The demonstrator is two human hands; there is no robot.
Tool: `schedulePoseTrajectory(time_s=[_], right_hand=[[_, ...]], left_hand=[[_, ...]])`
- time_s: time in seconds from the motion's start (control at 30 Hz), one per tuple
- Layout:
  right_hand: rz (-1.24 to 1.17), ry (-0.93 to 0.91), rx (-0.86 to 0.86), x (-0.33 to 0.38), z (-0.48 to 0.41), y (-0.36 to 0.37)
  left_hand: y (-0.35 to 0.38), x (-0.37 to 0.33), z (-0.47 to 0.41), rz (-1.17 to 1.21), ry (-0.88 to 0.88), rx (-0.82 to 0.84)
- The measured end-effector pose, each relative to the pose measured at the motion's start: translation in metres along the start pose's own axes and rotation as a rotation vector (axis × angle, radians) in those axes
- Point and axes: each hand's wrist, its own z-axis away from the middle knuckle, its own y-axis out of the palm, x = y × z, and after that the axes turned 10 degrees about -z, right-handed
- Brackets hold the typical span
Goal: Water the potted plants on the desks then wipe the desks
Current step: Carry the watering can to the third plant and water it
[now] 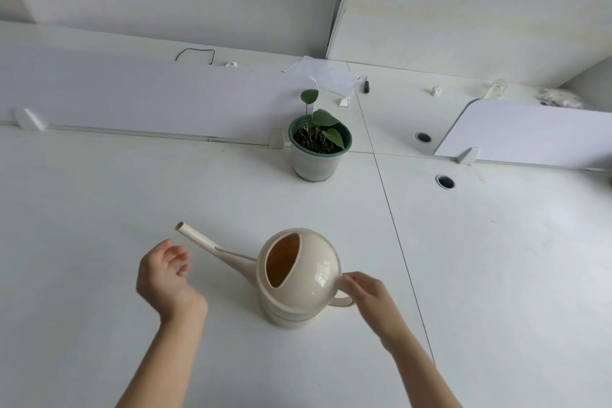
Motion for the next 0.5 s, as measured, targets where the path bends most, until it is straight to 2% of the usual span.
schedulePoseTrajectory(time_s=[0.1, 0.23, 0.37, 0.5], right_hand=[[0.016, -0.047, -0.047, -0.01, 0.008, 0.011], [0.013, -0.1, -0.092, -0.021, 0.009, 0.018], [-0.023, -0.037, -0.126, -0.046, 0.004, 0.023], [-0.031, 0.007, -0.106, -0.051, 0.0, 0.02]], left_hand=[[0.003, 0.016, -0.002, -0.119, -0.042, 0.01], [0.012, 0.031, -0.009, -0.251, -0.115, 0.211], [0.019, 0.042, -0.011, -0.262, -0.177, 0.415], [0.019, 0.049, -0.013, -0.271, -0.17, 0.456]])
